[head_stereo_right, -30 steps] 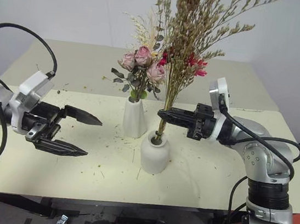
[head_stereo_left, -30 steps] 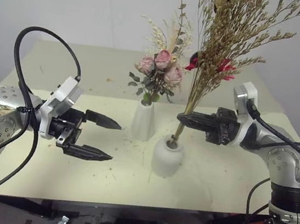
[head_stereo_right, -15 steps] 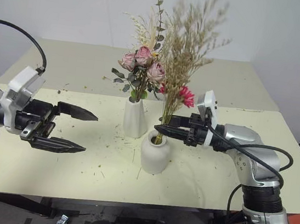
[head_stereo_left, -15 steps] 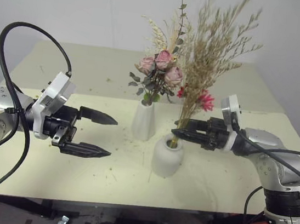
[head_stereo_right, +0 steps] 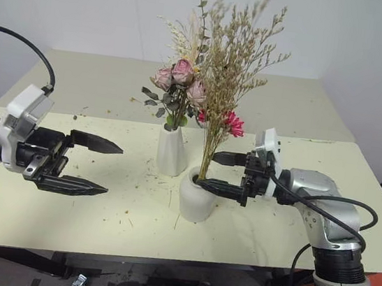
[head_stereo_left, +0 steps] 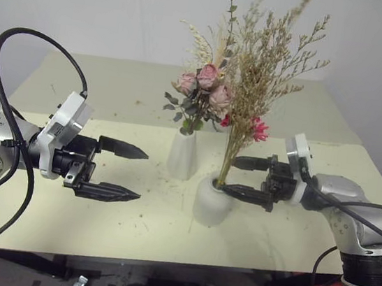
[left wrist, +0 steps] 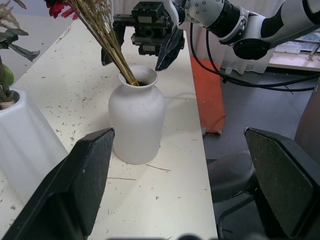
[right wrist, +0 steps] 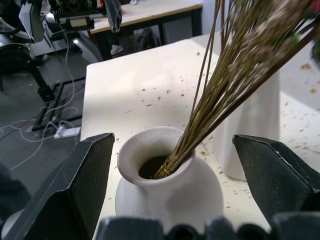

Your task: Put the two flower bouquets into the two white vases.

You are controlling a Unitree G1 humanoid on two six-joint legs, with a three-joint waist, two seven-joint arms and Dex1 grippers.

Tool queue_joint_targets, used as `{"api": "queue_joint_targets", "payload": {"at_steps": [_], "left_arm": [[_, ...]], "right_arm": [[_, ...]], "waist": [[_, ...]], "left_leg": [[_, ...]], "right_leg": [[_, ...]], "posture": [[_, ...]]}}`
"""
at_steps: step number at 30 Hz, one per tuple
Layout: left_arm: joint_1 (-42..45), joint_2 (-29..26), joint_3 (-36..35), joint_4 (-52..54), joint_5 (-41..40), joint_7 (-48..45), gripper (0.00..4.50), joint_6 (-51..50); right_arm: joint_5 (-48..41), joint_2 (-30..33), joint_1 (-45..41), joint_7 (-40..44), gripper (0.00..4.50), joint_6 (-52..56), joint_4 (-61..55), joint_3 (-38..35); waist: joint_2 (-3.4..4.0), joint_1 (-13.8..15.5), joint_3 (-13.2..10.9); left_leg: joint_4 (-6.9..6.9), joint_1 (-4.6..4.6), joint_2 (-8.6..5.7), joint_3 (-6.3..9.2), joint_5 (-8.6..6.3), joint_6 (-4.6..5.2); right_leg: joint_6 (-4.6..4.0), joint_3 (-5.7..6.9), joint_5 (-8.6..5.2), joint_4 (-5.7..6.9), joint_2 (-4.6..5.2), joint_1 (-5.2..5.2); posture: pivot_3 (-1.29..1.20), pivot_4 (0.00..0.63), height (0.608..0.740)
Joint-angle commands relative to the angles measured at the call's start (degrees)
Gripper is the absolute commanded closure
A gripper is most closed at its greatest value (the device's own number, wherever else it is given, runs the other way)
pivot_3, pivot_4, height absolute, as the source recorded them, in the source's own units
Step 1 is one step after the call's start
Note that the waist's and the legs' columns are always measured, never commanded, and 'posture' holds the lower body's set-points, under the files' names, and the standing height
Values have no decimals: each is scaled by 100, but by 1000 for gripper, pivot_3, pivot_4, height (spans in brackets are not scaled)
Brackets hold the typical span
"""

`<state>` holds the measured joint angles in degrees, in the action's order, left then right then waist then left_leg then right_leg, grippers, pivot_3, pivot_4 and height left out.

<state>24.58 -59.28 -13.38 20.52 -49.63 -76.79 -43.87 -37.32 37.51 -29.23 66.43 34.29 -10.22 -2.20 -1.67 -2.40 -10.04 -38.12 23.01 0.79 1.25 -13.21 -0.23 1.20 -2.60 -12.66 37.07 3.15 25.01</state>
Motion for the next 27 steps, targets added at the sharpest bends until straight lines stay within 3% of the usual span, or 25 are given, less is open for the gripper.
{"api": "queue_joint_targets", "payload": {"at_steps": [1,12,21,27], "left_arm": [[-2,-88,-206,101,-96,48,0,60],[77,-35,-77,12,-27,42,0,125],[-65,-80,-178,62,-43,65,0,108],[-57,-87,-146,12,-7,78,0,133]], "right_arm": [[-85,111,81,90,19,-350,-263,-316],[-371,-98,-597,168,19,127,158,-14],[-1146,150,-597,709,19,515,186,-424],[-517,564,-308,802,19,74,300,-272]], "waist": [[0,3,0],[0,-9,0],[0,25,0],[0,20,0]], "left_leg": [[0,0,0,0,0,0],[0,-10,1,-1,0,0],[0,-7,-2,0,0,0],[0,-12,-1,-1,0,0]], "right_leg": [[0,0,0,0,0,0],[0,-2,0,0,-1,-8],[-1,0,0,-2,4,-10],[0,1,-1,-2,2,-14]], "posture": [[0,150,740],[0,150,740],[0,150,740],[0,150,740]]}}
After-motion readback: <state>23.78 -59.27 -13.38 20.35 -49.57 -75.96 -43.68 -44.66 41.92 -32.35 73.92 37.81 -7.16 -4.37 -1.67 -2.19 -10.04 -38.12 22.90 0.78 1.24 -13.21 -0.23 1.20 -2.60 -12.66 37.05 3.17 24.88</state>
